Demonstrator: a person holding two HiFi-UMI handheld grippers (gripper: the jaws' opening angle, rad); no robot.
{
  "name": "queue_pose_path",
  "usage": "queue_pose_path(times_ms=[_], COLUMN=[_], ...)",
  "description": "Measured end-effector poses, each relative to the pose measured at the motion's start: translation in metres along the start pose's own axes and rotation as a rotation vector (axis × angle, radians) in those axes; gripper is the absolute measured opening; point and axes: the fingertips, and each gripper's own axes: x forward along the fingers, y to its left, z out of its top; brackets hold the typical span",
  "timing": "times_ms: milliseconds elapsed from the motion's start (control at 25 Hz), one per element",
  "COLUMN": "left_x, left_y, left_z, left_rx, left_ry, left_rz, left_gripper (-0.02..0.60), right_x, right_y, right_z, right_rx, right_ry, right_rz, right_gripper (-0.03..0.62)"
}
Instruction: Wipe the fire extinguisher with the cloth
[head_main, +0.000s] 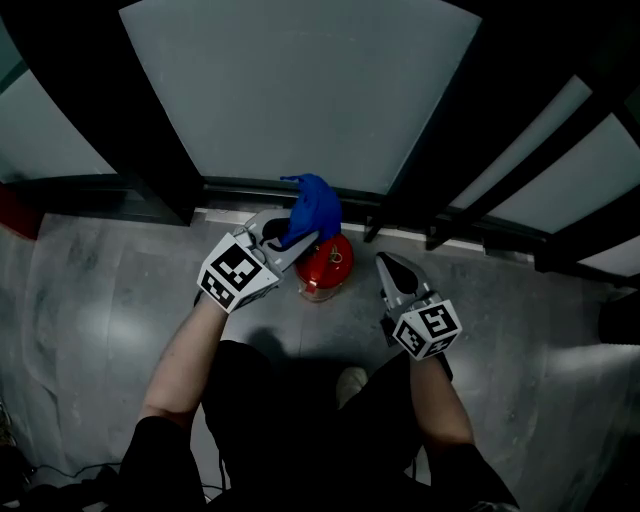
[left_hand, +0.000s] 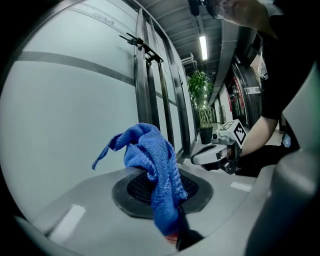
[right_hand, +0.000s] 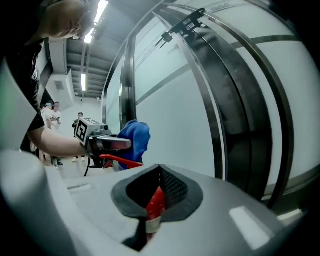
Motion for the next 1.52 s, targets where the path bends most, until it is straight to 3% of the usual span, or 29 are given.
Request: queue_pose_path(times_ms=[280, 520, 640, 1280, 1520], left_x=[0.022, 0.007, -0.004, -0.059, -0.083], left_y=[-0.019, -0.043, -0.054, -0.097, -0.134], left_z=[-0.009, -0.005, 0.0, 0.006, -0.021], left_rx=[0.012, -0.088, -0.083, -0.032, 0.101], left_ry=[0.039, 0.023, 0.021, -0.004, 0.099], left_rz=[-0.125, -0.267, -0.325, -0.437, -0.474], left_gripper=[0.071, 0.069, 0.069, 0.069, 0.069], right_x=[-0.011, -0.015, -0.013, -0.001, -0.002], right_y=[0.002, 0.002, 0.009, 0.024, 0.03], right_z=[0.007, 0.013, 0.011, 0.005, 0.008], right_rx=[0.01, 0.072, 0.062, 0.045, 0.022], right_ry=[-0.028, -0.058, -0.05, -0.013, -0.017], right_rz=[-0.028, -0.03, -0.016, 0.022, 0.03], right_gripper=[0.004, 0.003, 0.003, 0.003, 0.004])
